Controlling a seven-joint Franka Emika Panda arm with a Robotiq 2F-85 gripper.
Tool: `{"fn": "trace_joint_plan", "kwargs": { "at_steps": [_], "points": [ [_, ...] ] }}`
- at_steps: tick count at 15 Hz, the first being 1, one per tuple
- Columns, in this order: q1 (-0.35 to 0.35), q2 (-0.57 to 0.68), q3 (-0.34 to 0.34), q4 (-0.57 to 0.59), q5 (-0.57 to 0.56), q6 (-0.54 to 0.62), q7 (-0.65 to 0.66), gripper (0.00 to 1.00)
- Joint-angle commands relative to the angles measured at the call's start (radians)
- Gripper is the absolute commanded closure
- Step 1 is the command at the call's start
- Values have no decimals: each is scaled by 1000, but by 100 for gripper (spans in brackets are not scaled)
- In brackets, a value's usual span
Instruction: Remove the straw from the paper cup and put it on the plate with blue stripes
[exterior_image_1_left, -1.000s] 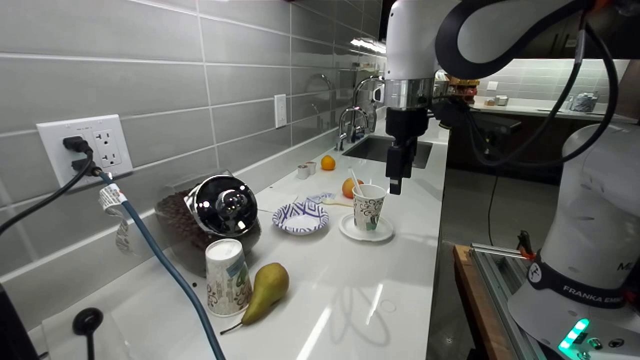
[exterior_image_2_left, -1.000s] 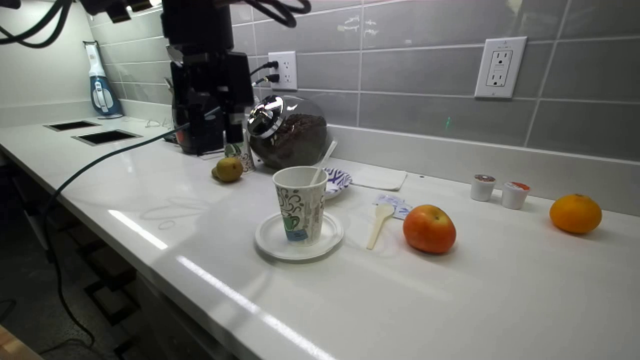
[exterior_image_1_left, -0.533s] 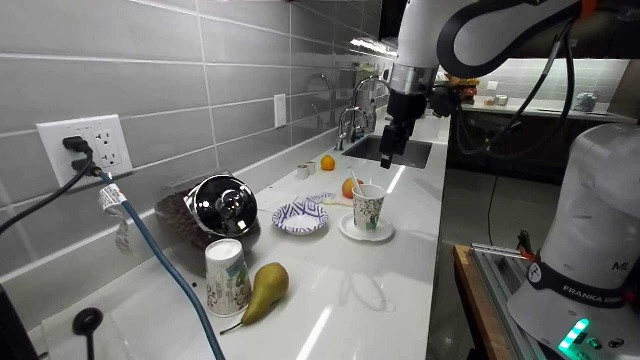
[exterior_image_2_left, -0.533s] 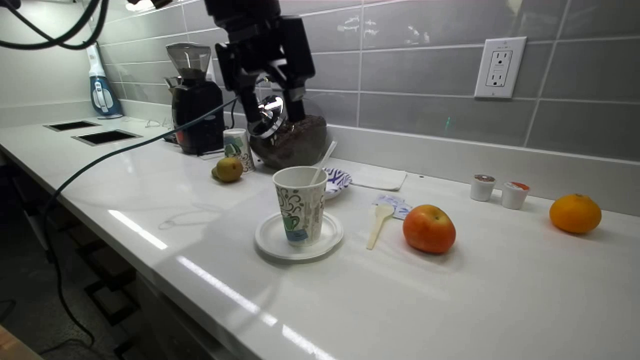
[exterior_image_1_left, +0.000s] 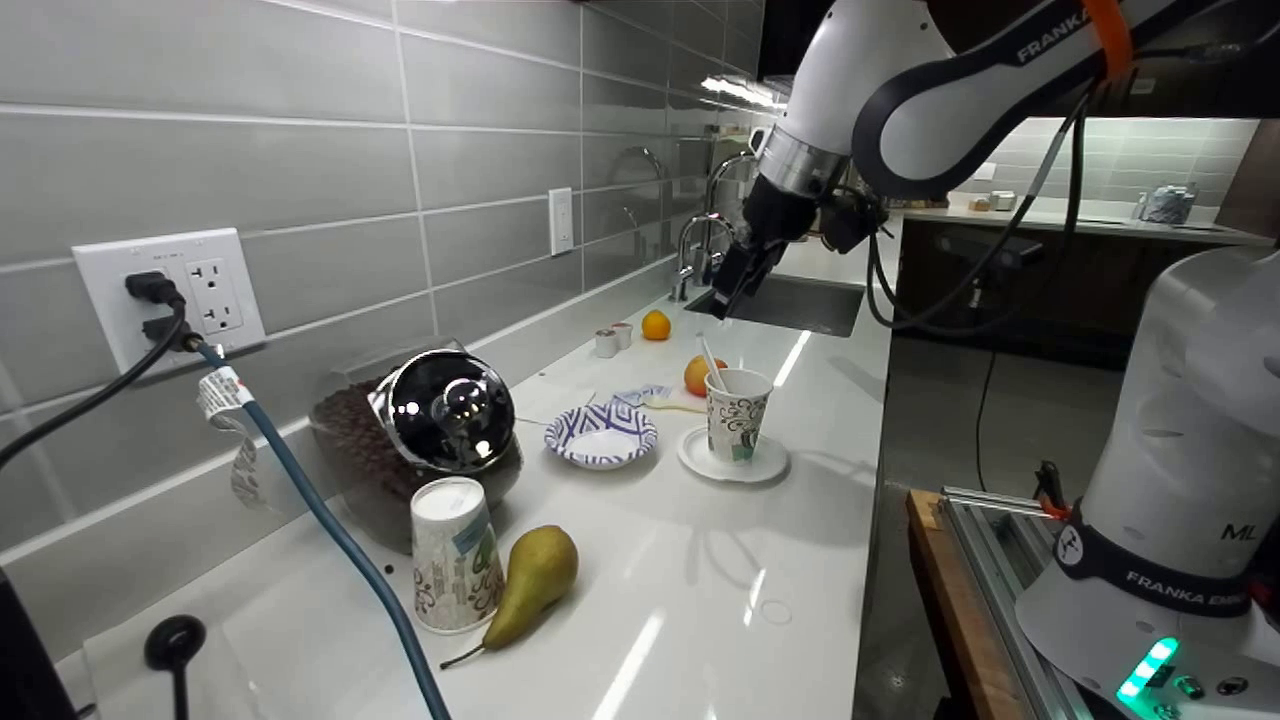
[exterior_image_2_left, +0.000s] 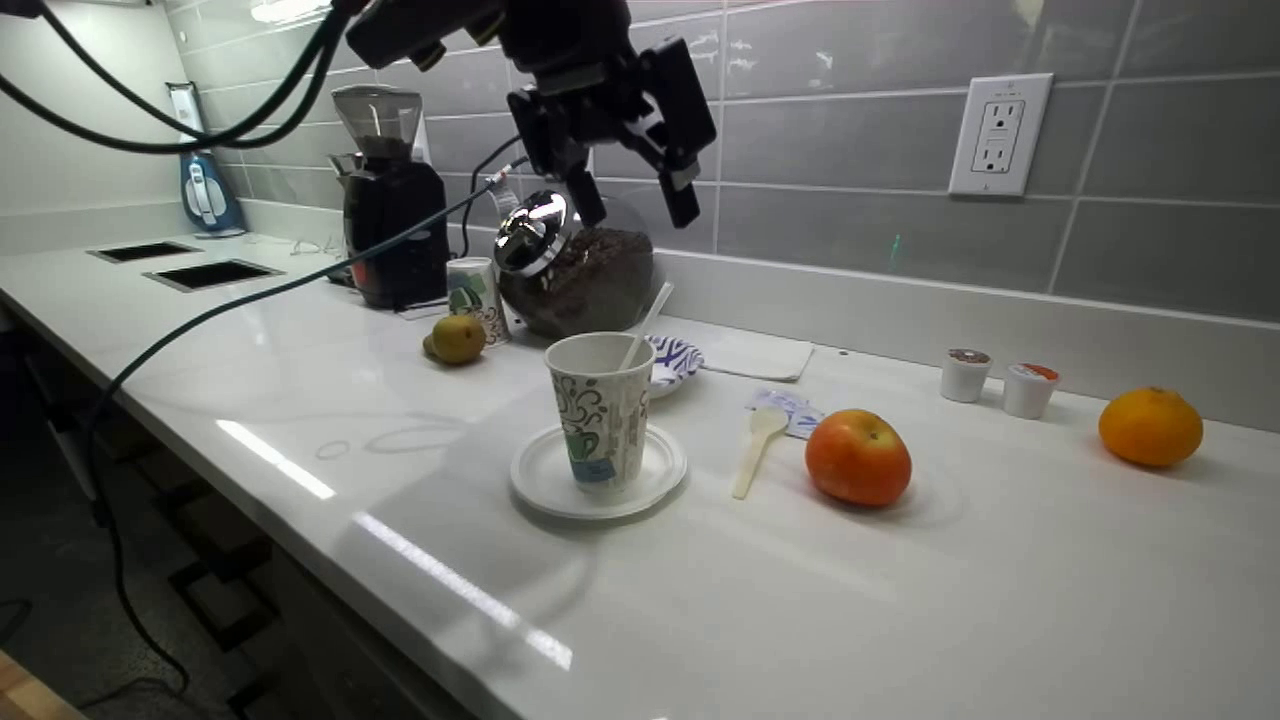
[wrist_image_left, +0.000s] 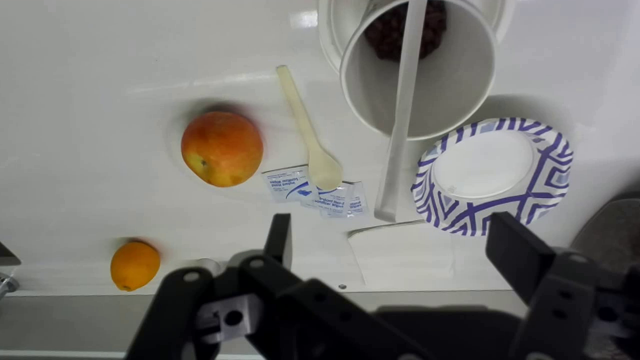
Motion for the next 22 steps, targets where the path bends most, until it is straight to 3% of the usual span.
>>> {"fn": "trace_joint_plan", "kwargs": {
  "at_steps": [1,8,16,18,19,20,22],
  "points": [
    [-12,10,11,1,14,9,-12,0],
    [-52,109,74,25,5,157,89,0],
    [-37,223,72,22,32,238,101,0],
    [-38,238,71,22,33,237,109,11],
    [-41,243,71,23,30,236,115,27],
    [-51,250,77,25,15,236,127,23],
    [-51,258,75,26,15,239,131,35]
  ]
}}
